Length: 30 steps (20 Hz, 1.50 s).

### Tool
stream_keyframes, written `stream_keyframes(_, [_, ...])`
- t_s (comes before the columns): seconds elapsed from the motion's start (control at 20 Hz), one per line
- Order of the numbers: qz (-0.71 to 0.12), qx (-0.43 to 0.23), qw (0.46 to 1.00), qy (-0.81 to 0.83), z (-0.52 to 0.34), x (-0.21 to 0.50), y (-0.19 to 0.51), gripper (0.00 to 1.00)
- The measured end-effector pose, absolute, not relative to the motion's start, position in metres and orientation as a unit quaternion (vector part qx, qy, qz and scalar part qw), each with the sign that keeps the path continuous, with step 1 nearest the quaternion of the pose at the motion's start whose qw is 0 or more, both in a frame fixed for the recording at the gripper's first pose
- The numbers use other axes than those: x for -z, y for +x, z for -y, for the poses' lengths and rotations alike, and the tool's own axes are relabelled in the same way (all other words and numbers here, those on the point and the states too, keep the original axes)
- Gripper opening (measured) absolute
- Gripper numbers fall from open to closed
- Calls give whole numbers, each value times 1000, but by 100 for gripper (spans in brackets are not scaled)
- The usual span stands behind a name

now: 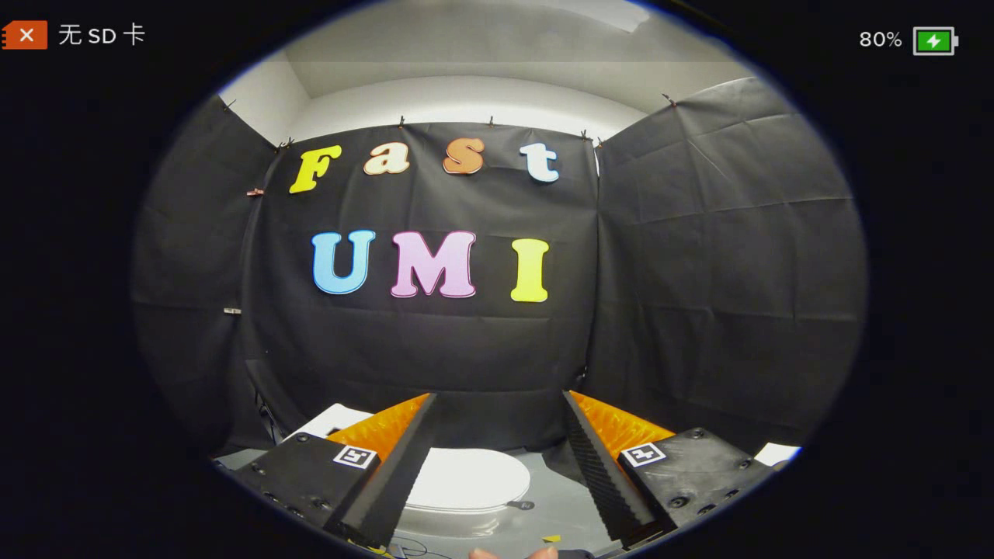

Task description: Open the toilet lid.

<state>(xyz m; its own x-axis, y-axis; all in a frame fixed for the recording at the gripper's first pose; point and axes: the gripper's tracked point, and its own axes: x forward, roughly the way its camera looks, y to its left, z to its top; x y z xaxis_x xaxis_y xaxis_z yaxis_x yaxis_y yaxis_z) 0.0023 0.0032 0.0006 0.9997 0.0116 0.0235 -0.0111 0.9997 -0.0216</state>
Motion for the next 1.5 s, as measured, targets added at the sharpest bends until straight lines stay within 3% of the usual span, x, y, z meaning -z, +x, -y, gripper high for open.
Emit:
stream_keyframes(0.65, [10, -35, 999, -5, -19, 10, 8, 98])
stream_keyframes(0.95, [57, -65, 996, 1, -29, 3, 12, 98])
stream_keyframes(1.5, [40, -61, 997, -16, -25, 78, 57, 98])
